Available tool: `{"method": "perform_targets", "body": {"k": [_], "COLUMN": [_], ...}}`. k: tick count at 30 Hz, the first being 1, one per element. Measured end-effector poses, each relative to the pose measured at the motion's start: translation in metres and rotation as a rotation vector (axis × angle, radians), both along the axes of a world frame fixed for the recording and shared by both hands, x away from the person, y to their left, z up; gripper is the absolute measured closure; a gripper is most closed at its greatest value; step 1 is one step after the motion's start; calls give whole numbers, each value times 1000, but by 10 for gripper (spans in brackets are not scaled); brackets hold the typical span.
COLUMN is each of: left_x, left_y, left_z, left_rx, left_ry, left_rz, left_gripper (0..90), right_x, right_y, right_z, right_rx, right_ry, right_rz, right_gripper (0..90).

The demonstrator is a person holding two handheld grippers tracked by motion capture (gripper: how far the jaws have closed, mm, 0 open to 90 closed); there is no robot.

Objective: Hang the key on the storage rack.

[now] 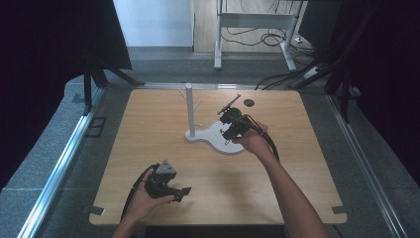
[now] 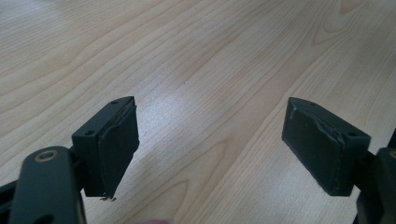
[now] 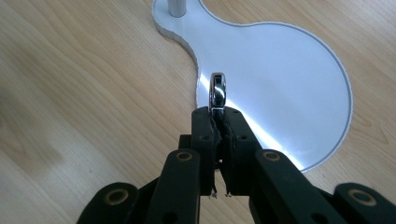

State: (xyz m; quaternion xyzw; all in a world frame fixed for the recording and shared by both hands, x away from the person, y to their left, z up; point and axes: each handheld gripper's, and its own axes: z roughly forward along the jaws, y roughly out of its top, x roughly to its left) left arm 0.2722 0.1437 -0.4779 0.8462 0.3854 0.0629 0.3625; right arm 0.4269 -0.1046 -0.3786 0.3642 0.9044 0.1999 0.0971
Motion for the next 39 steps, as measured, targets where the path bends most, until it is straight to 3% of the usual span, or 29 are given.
{"method": "perform_targets", "body": {"k": [8, 39], "left_x": [1, 1], "left_y": [2, 2], "left_z": [0, 0], "left_rx": [0, -4], "left_ry": [-1, 2], "left_rz": [2, 3], "left_gripper": [190, 190], "right_x": [11, 29], "right_y": [3, 25], "right_z": [-6, 2], "right_rx": [-1, 6], "right_ry": [23, 5], "right_rz": [-15, -13], "right_gripper": [843, 843]}}
